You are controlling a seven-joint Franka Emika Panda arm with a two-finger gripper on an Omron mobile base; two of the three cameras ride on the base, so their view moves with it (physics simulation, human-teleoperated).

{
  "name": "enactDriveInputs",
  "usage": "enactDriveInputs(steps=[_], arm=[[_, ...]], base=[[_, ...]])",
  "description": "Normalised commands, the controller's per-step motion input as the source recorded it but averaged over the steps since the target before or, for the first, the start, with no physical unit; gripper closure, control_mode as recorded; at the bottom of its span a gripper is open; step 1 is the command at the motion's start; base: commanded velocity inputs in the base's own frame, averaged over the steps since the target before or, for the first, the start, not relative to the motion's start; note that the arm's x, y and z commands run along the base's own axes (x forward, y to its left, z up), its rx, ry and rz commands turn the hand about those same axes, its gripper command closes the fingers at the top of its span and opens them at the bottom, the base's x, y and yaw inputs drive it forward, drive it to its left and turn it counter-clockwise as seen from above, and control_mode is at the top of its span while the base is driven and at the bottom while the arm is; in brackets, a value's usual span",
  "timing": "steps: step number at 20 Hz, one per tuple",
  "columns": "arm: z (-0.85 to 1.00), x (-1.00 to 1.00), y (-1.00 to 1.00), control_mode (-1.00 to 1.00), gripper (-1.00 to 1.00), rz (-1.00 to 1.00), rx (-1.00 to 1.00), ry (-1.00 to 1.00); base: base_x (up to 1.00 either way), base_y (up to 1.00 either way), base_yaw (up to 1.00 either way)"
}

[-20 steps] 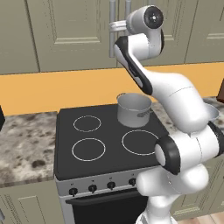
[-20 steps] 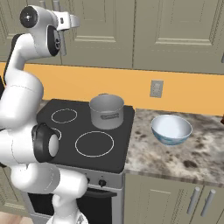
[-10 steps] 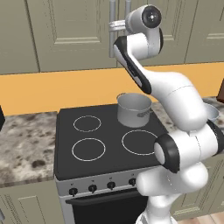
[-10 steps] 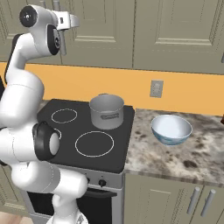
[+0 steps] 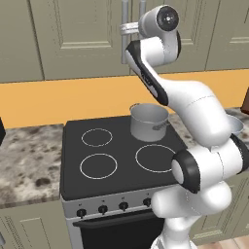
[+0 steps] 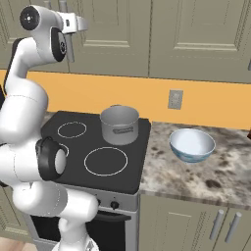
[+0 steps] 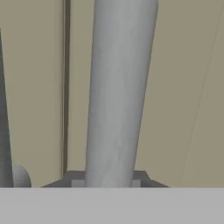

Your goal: Open the cabinet and move the ladle to the pot. Then close the cabinet.

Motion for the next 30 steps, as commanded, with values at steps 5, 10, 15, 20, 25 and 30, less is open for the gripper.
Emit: enactDriveInputs(steps=[5,10,15,20,25,30], arm=[[-0.17,0.00,0.01,-1.00,1.00,0.00,0.00,0.02],[-0.01,-0.07,0.00,-1.00,1.00,0.00,0.00,0.02],[0.00,-0.58,0.00,-1.00,1.00,0.00,0.00,0.00],[0.00,-0.66,0.00,-1.00,1.00,0.00,0.00,0.00],[0.00,-0.77,0.00,-1.00,1.00,0.00,0.00,0.00],[0.00,-0.72,0.00,-1.00,1.00,0.00,0.00,0.00]], base=[[0.00,0.00,0.00],[0.00,0.00,0.00],[0.00,0.00,0.00],[0.00,0.00,0.00],[0.00,0.00,0.00],[0.00,0.00,0.00]])
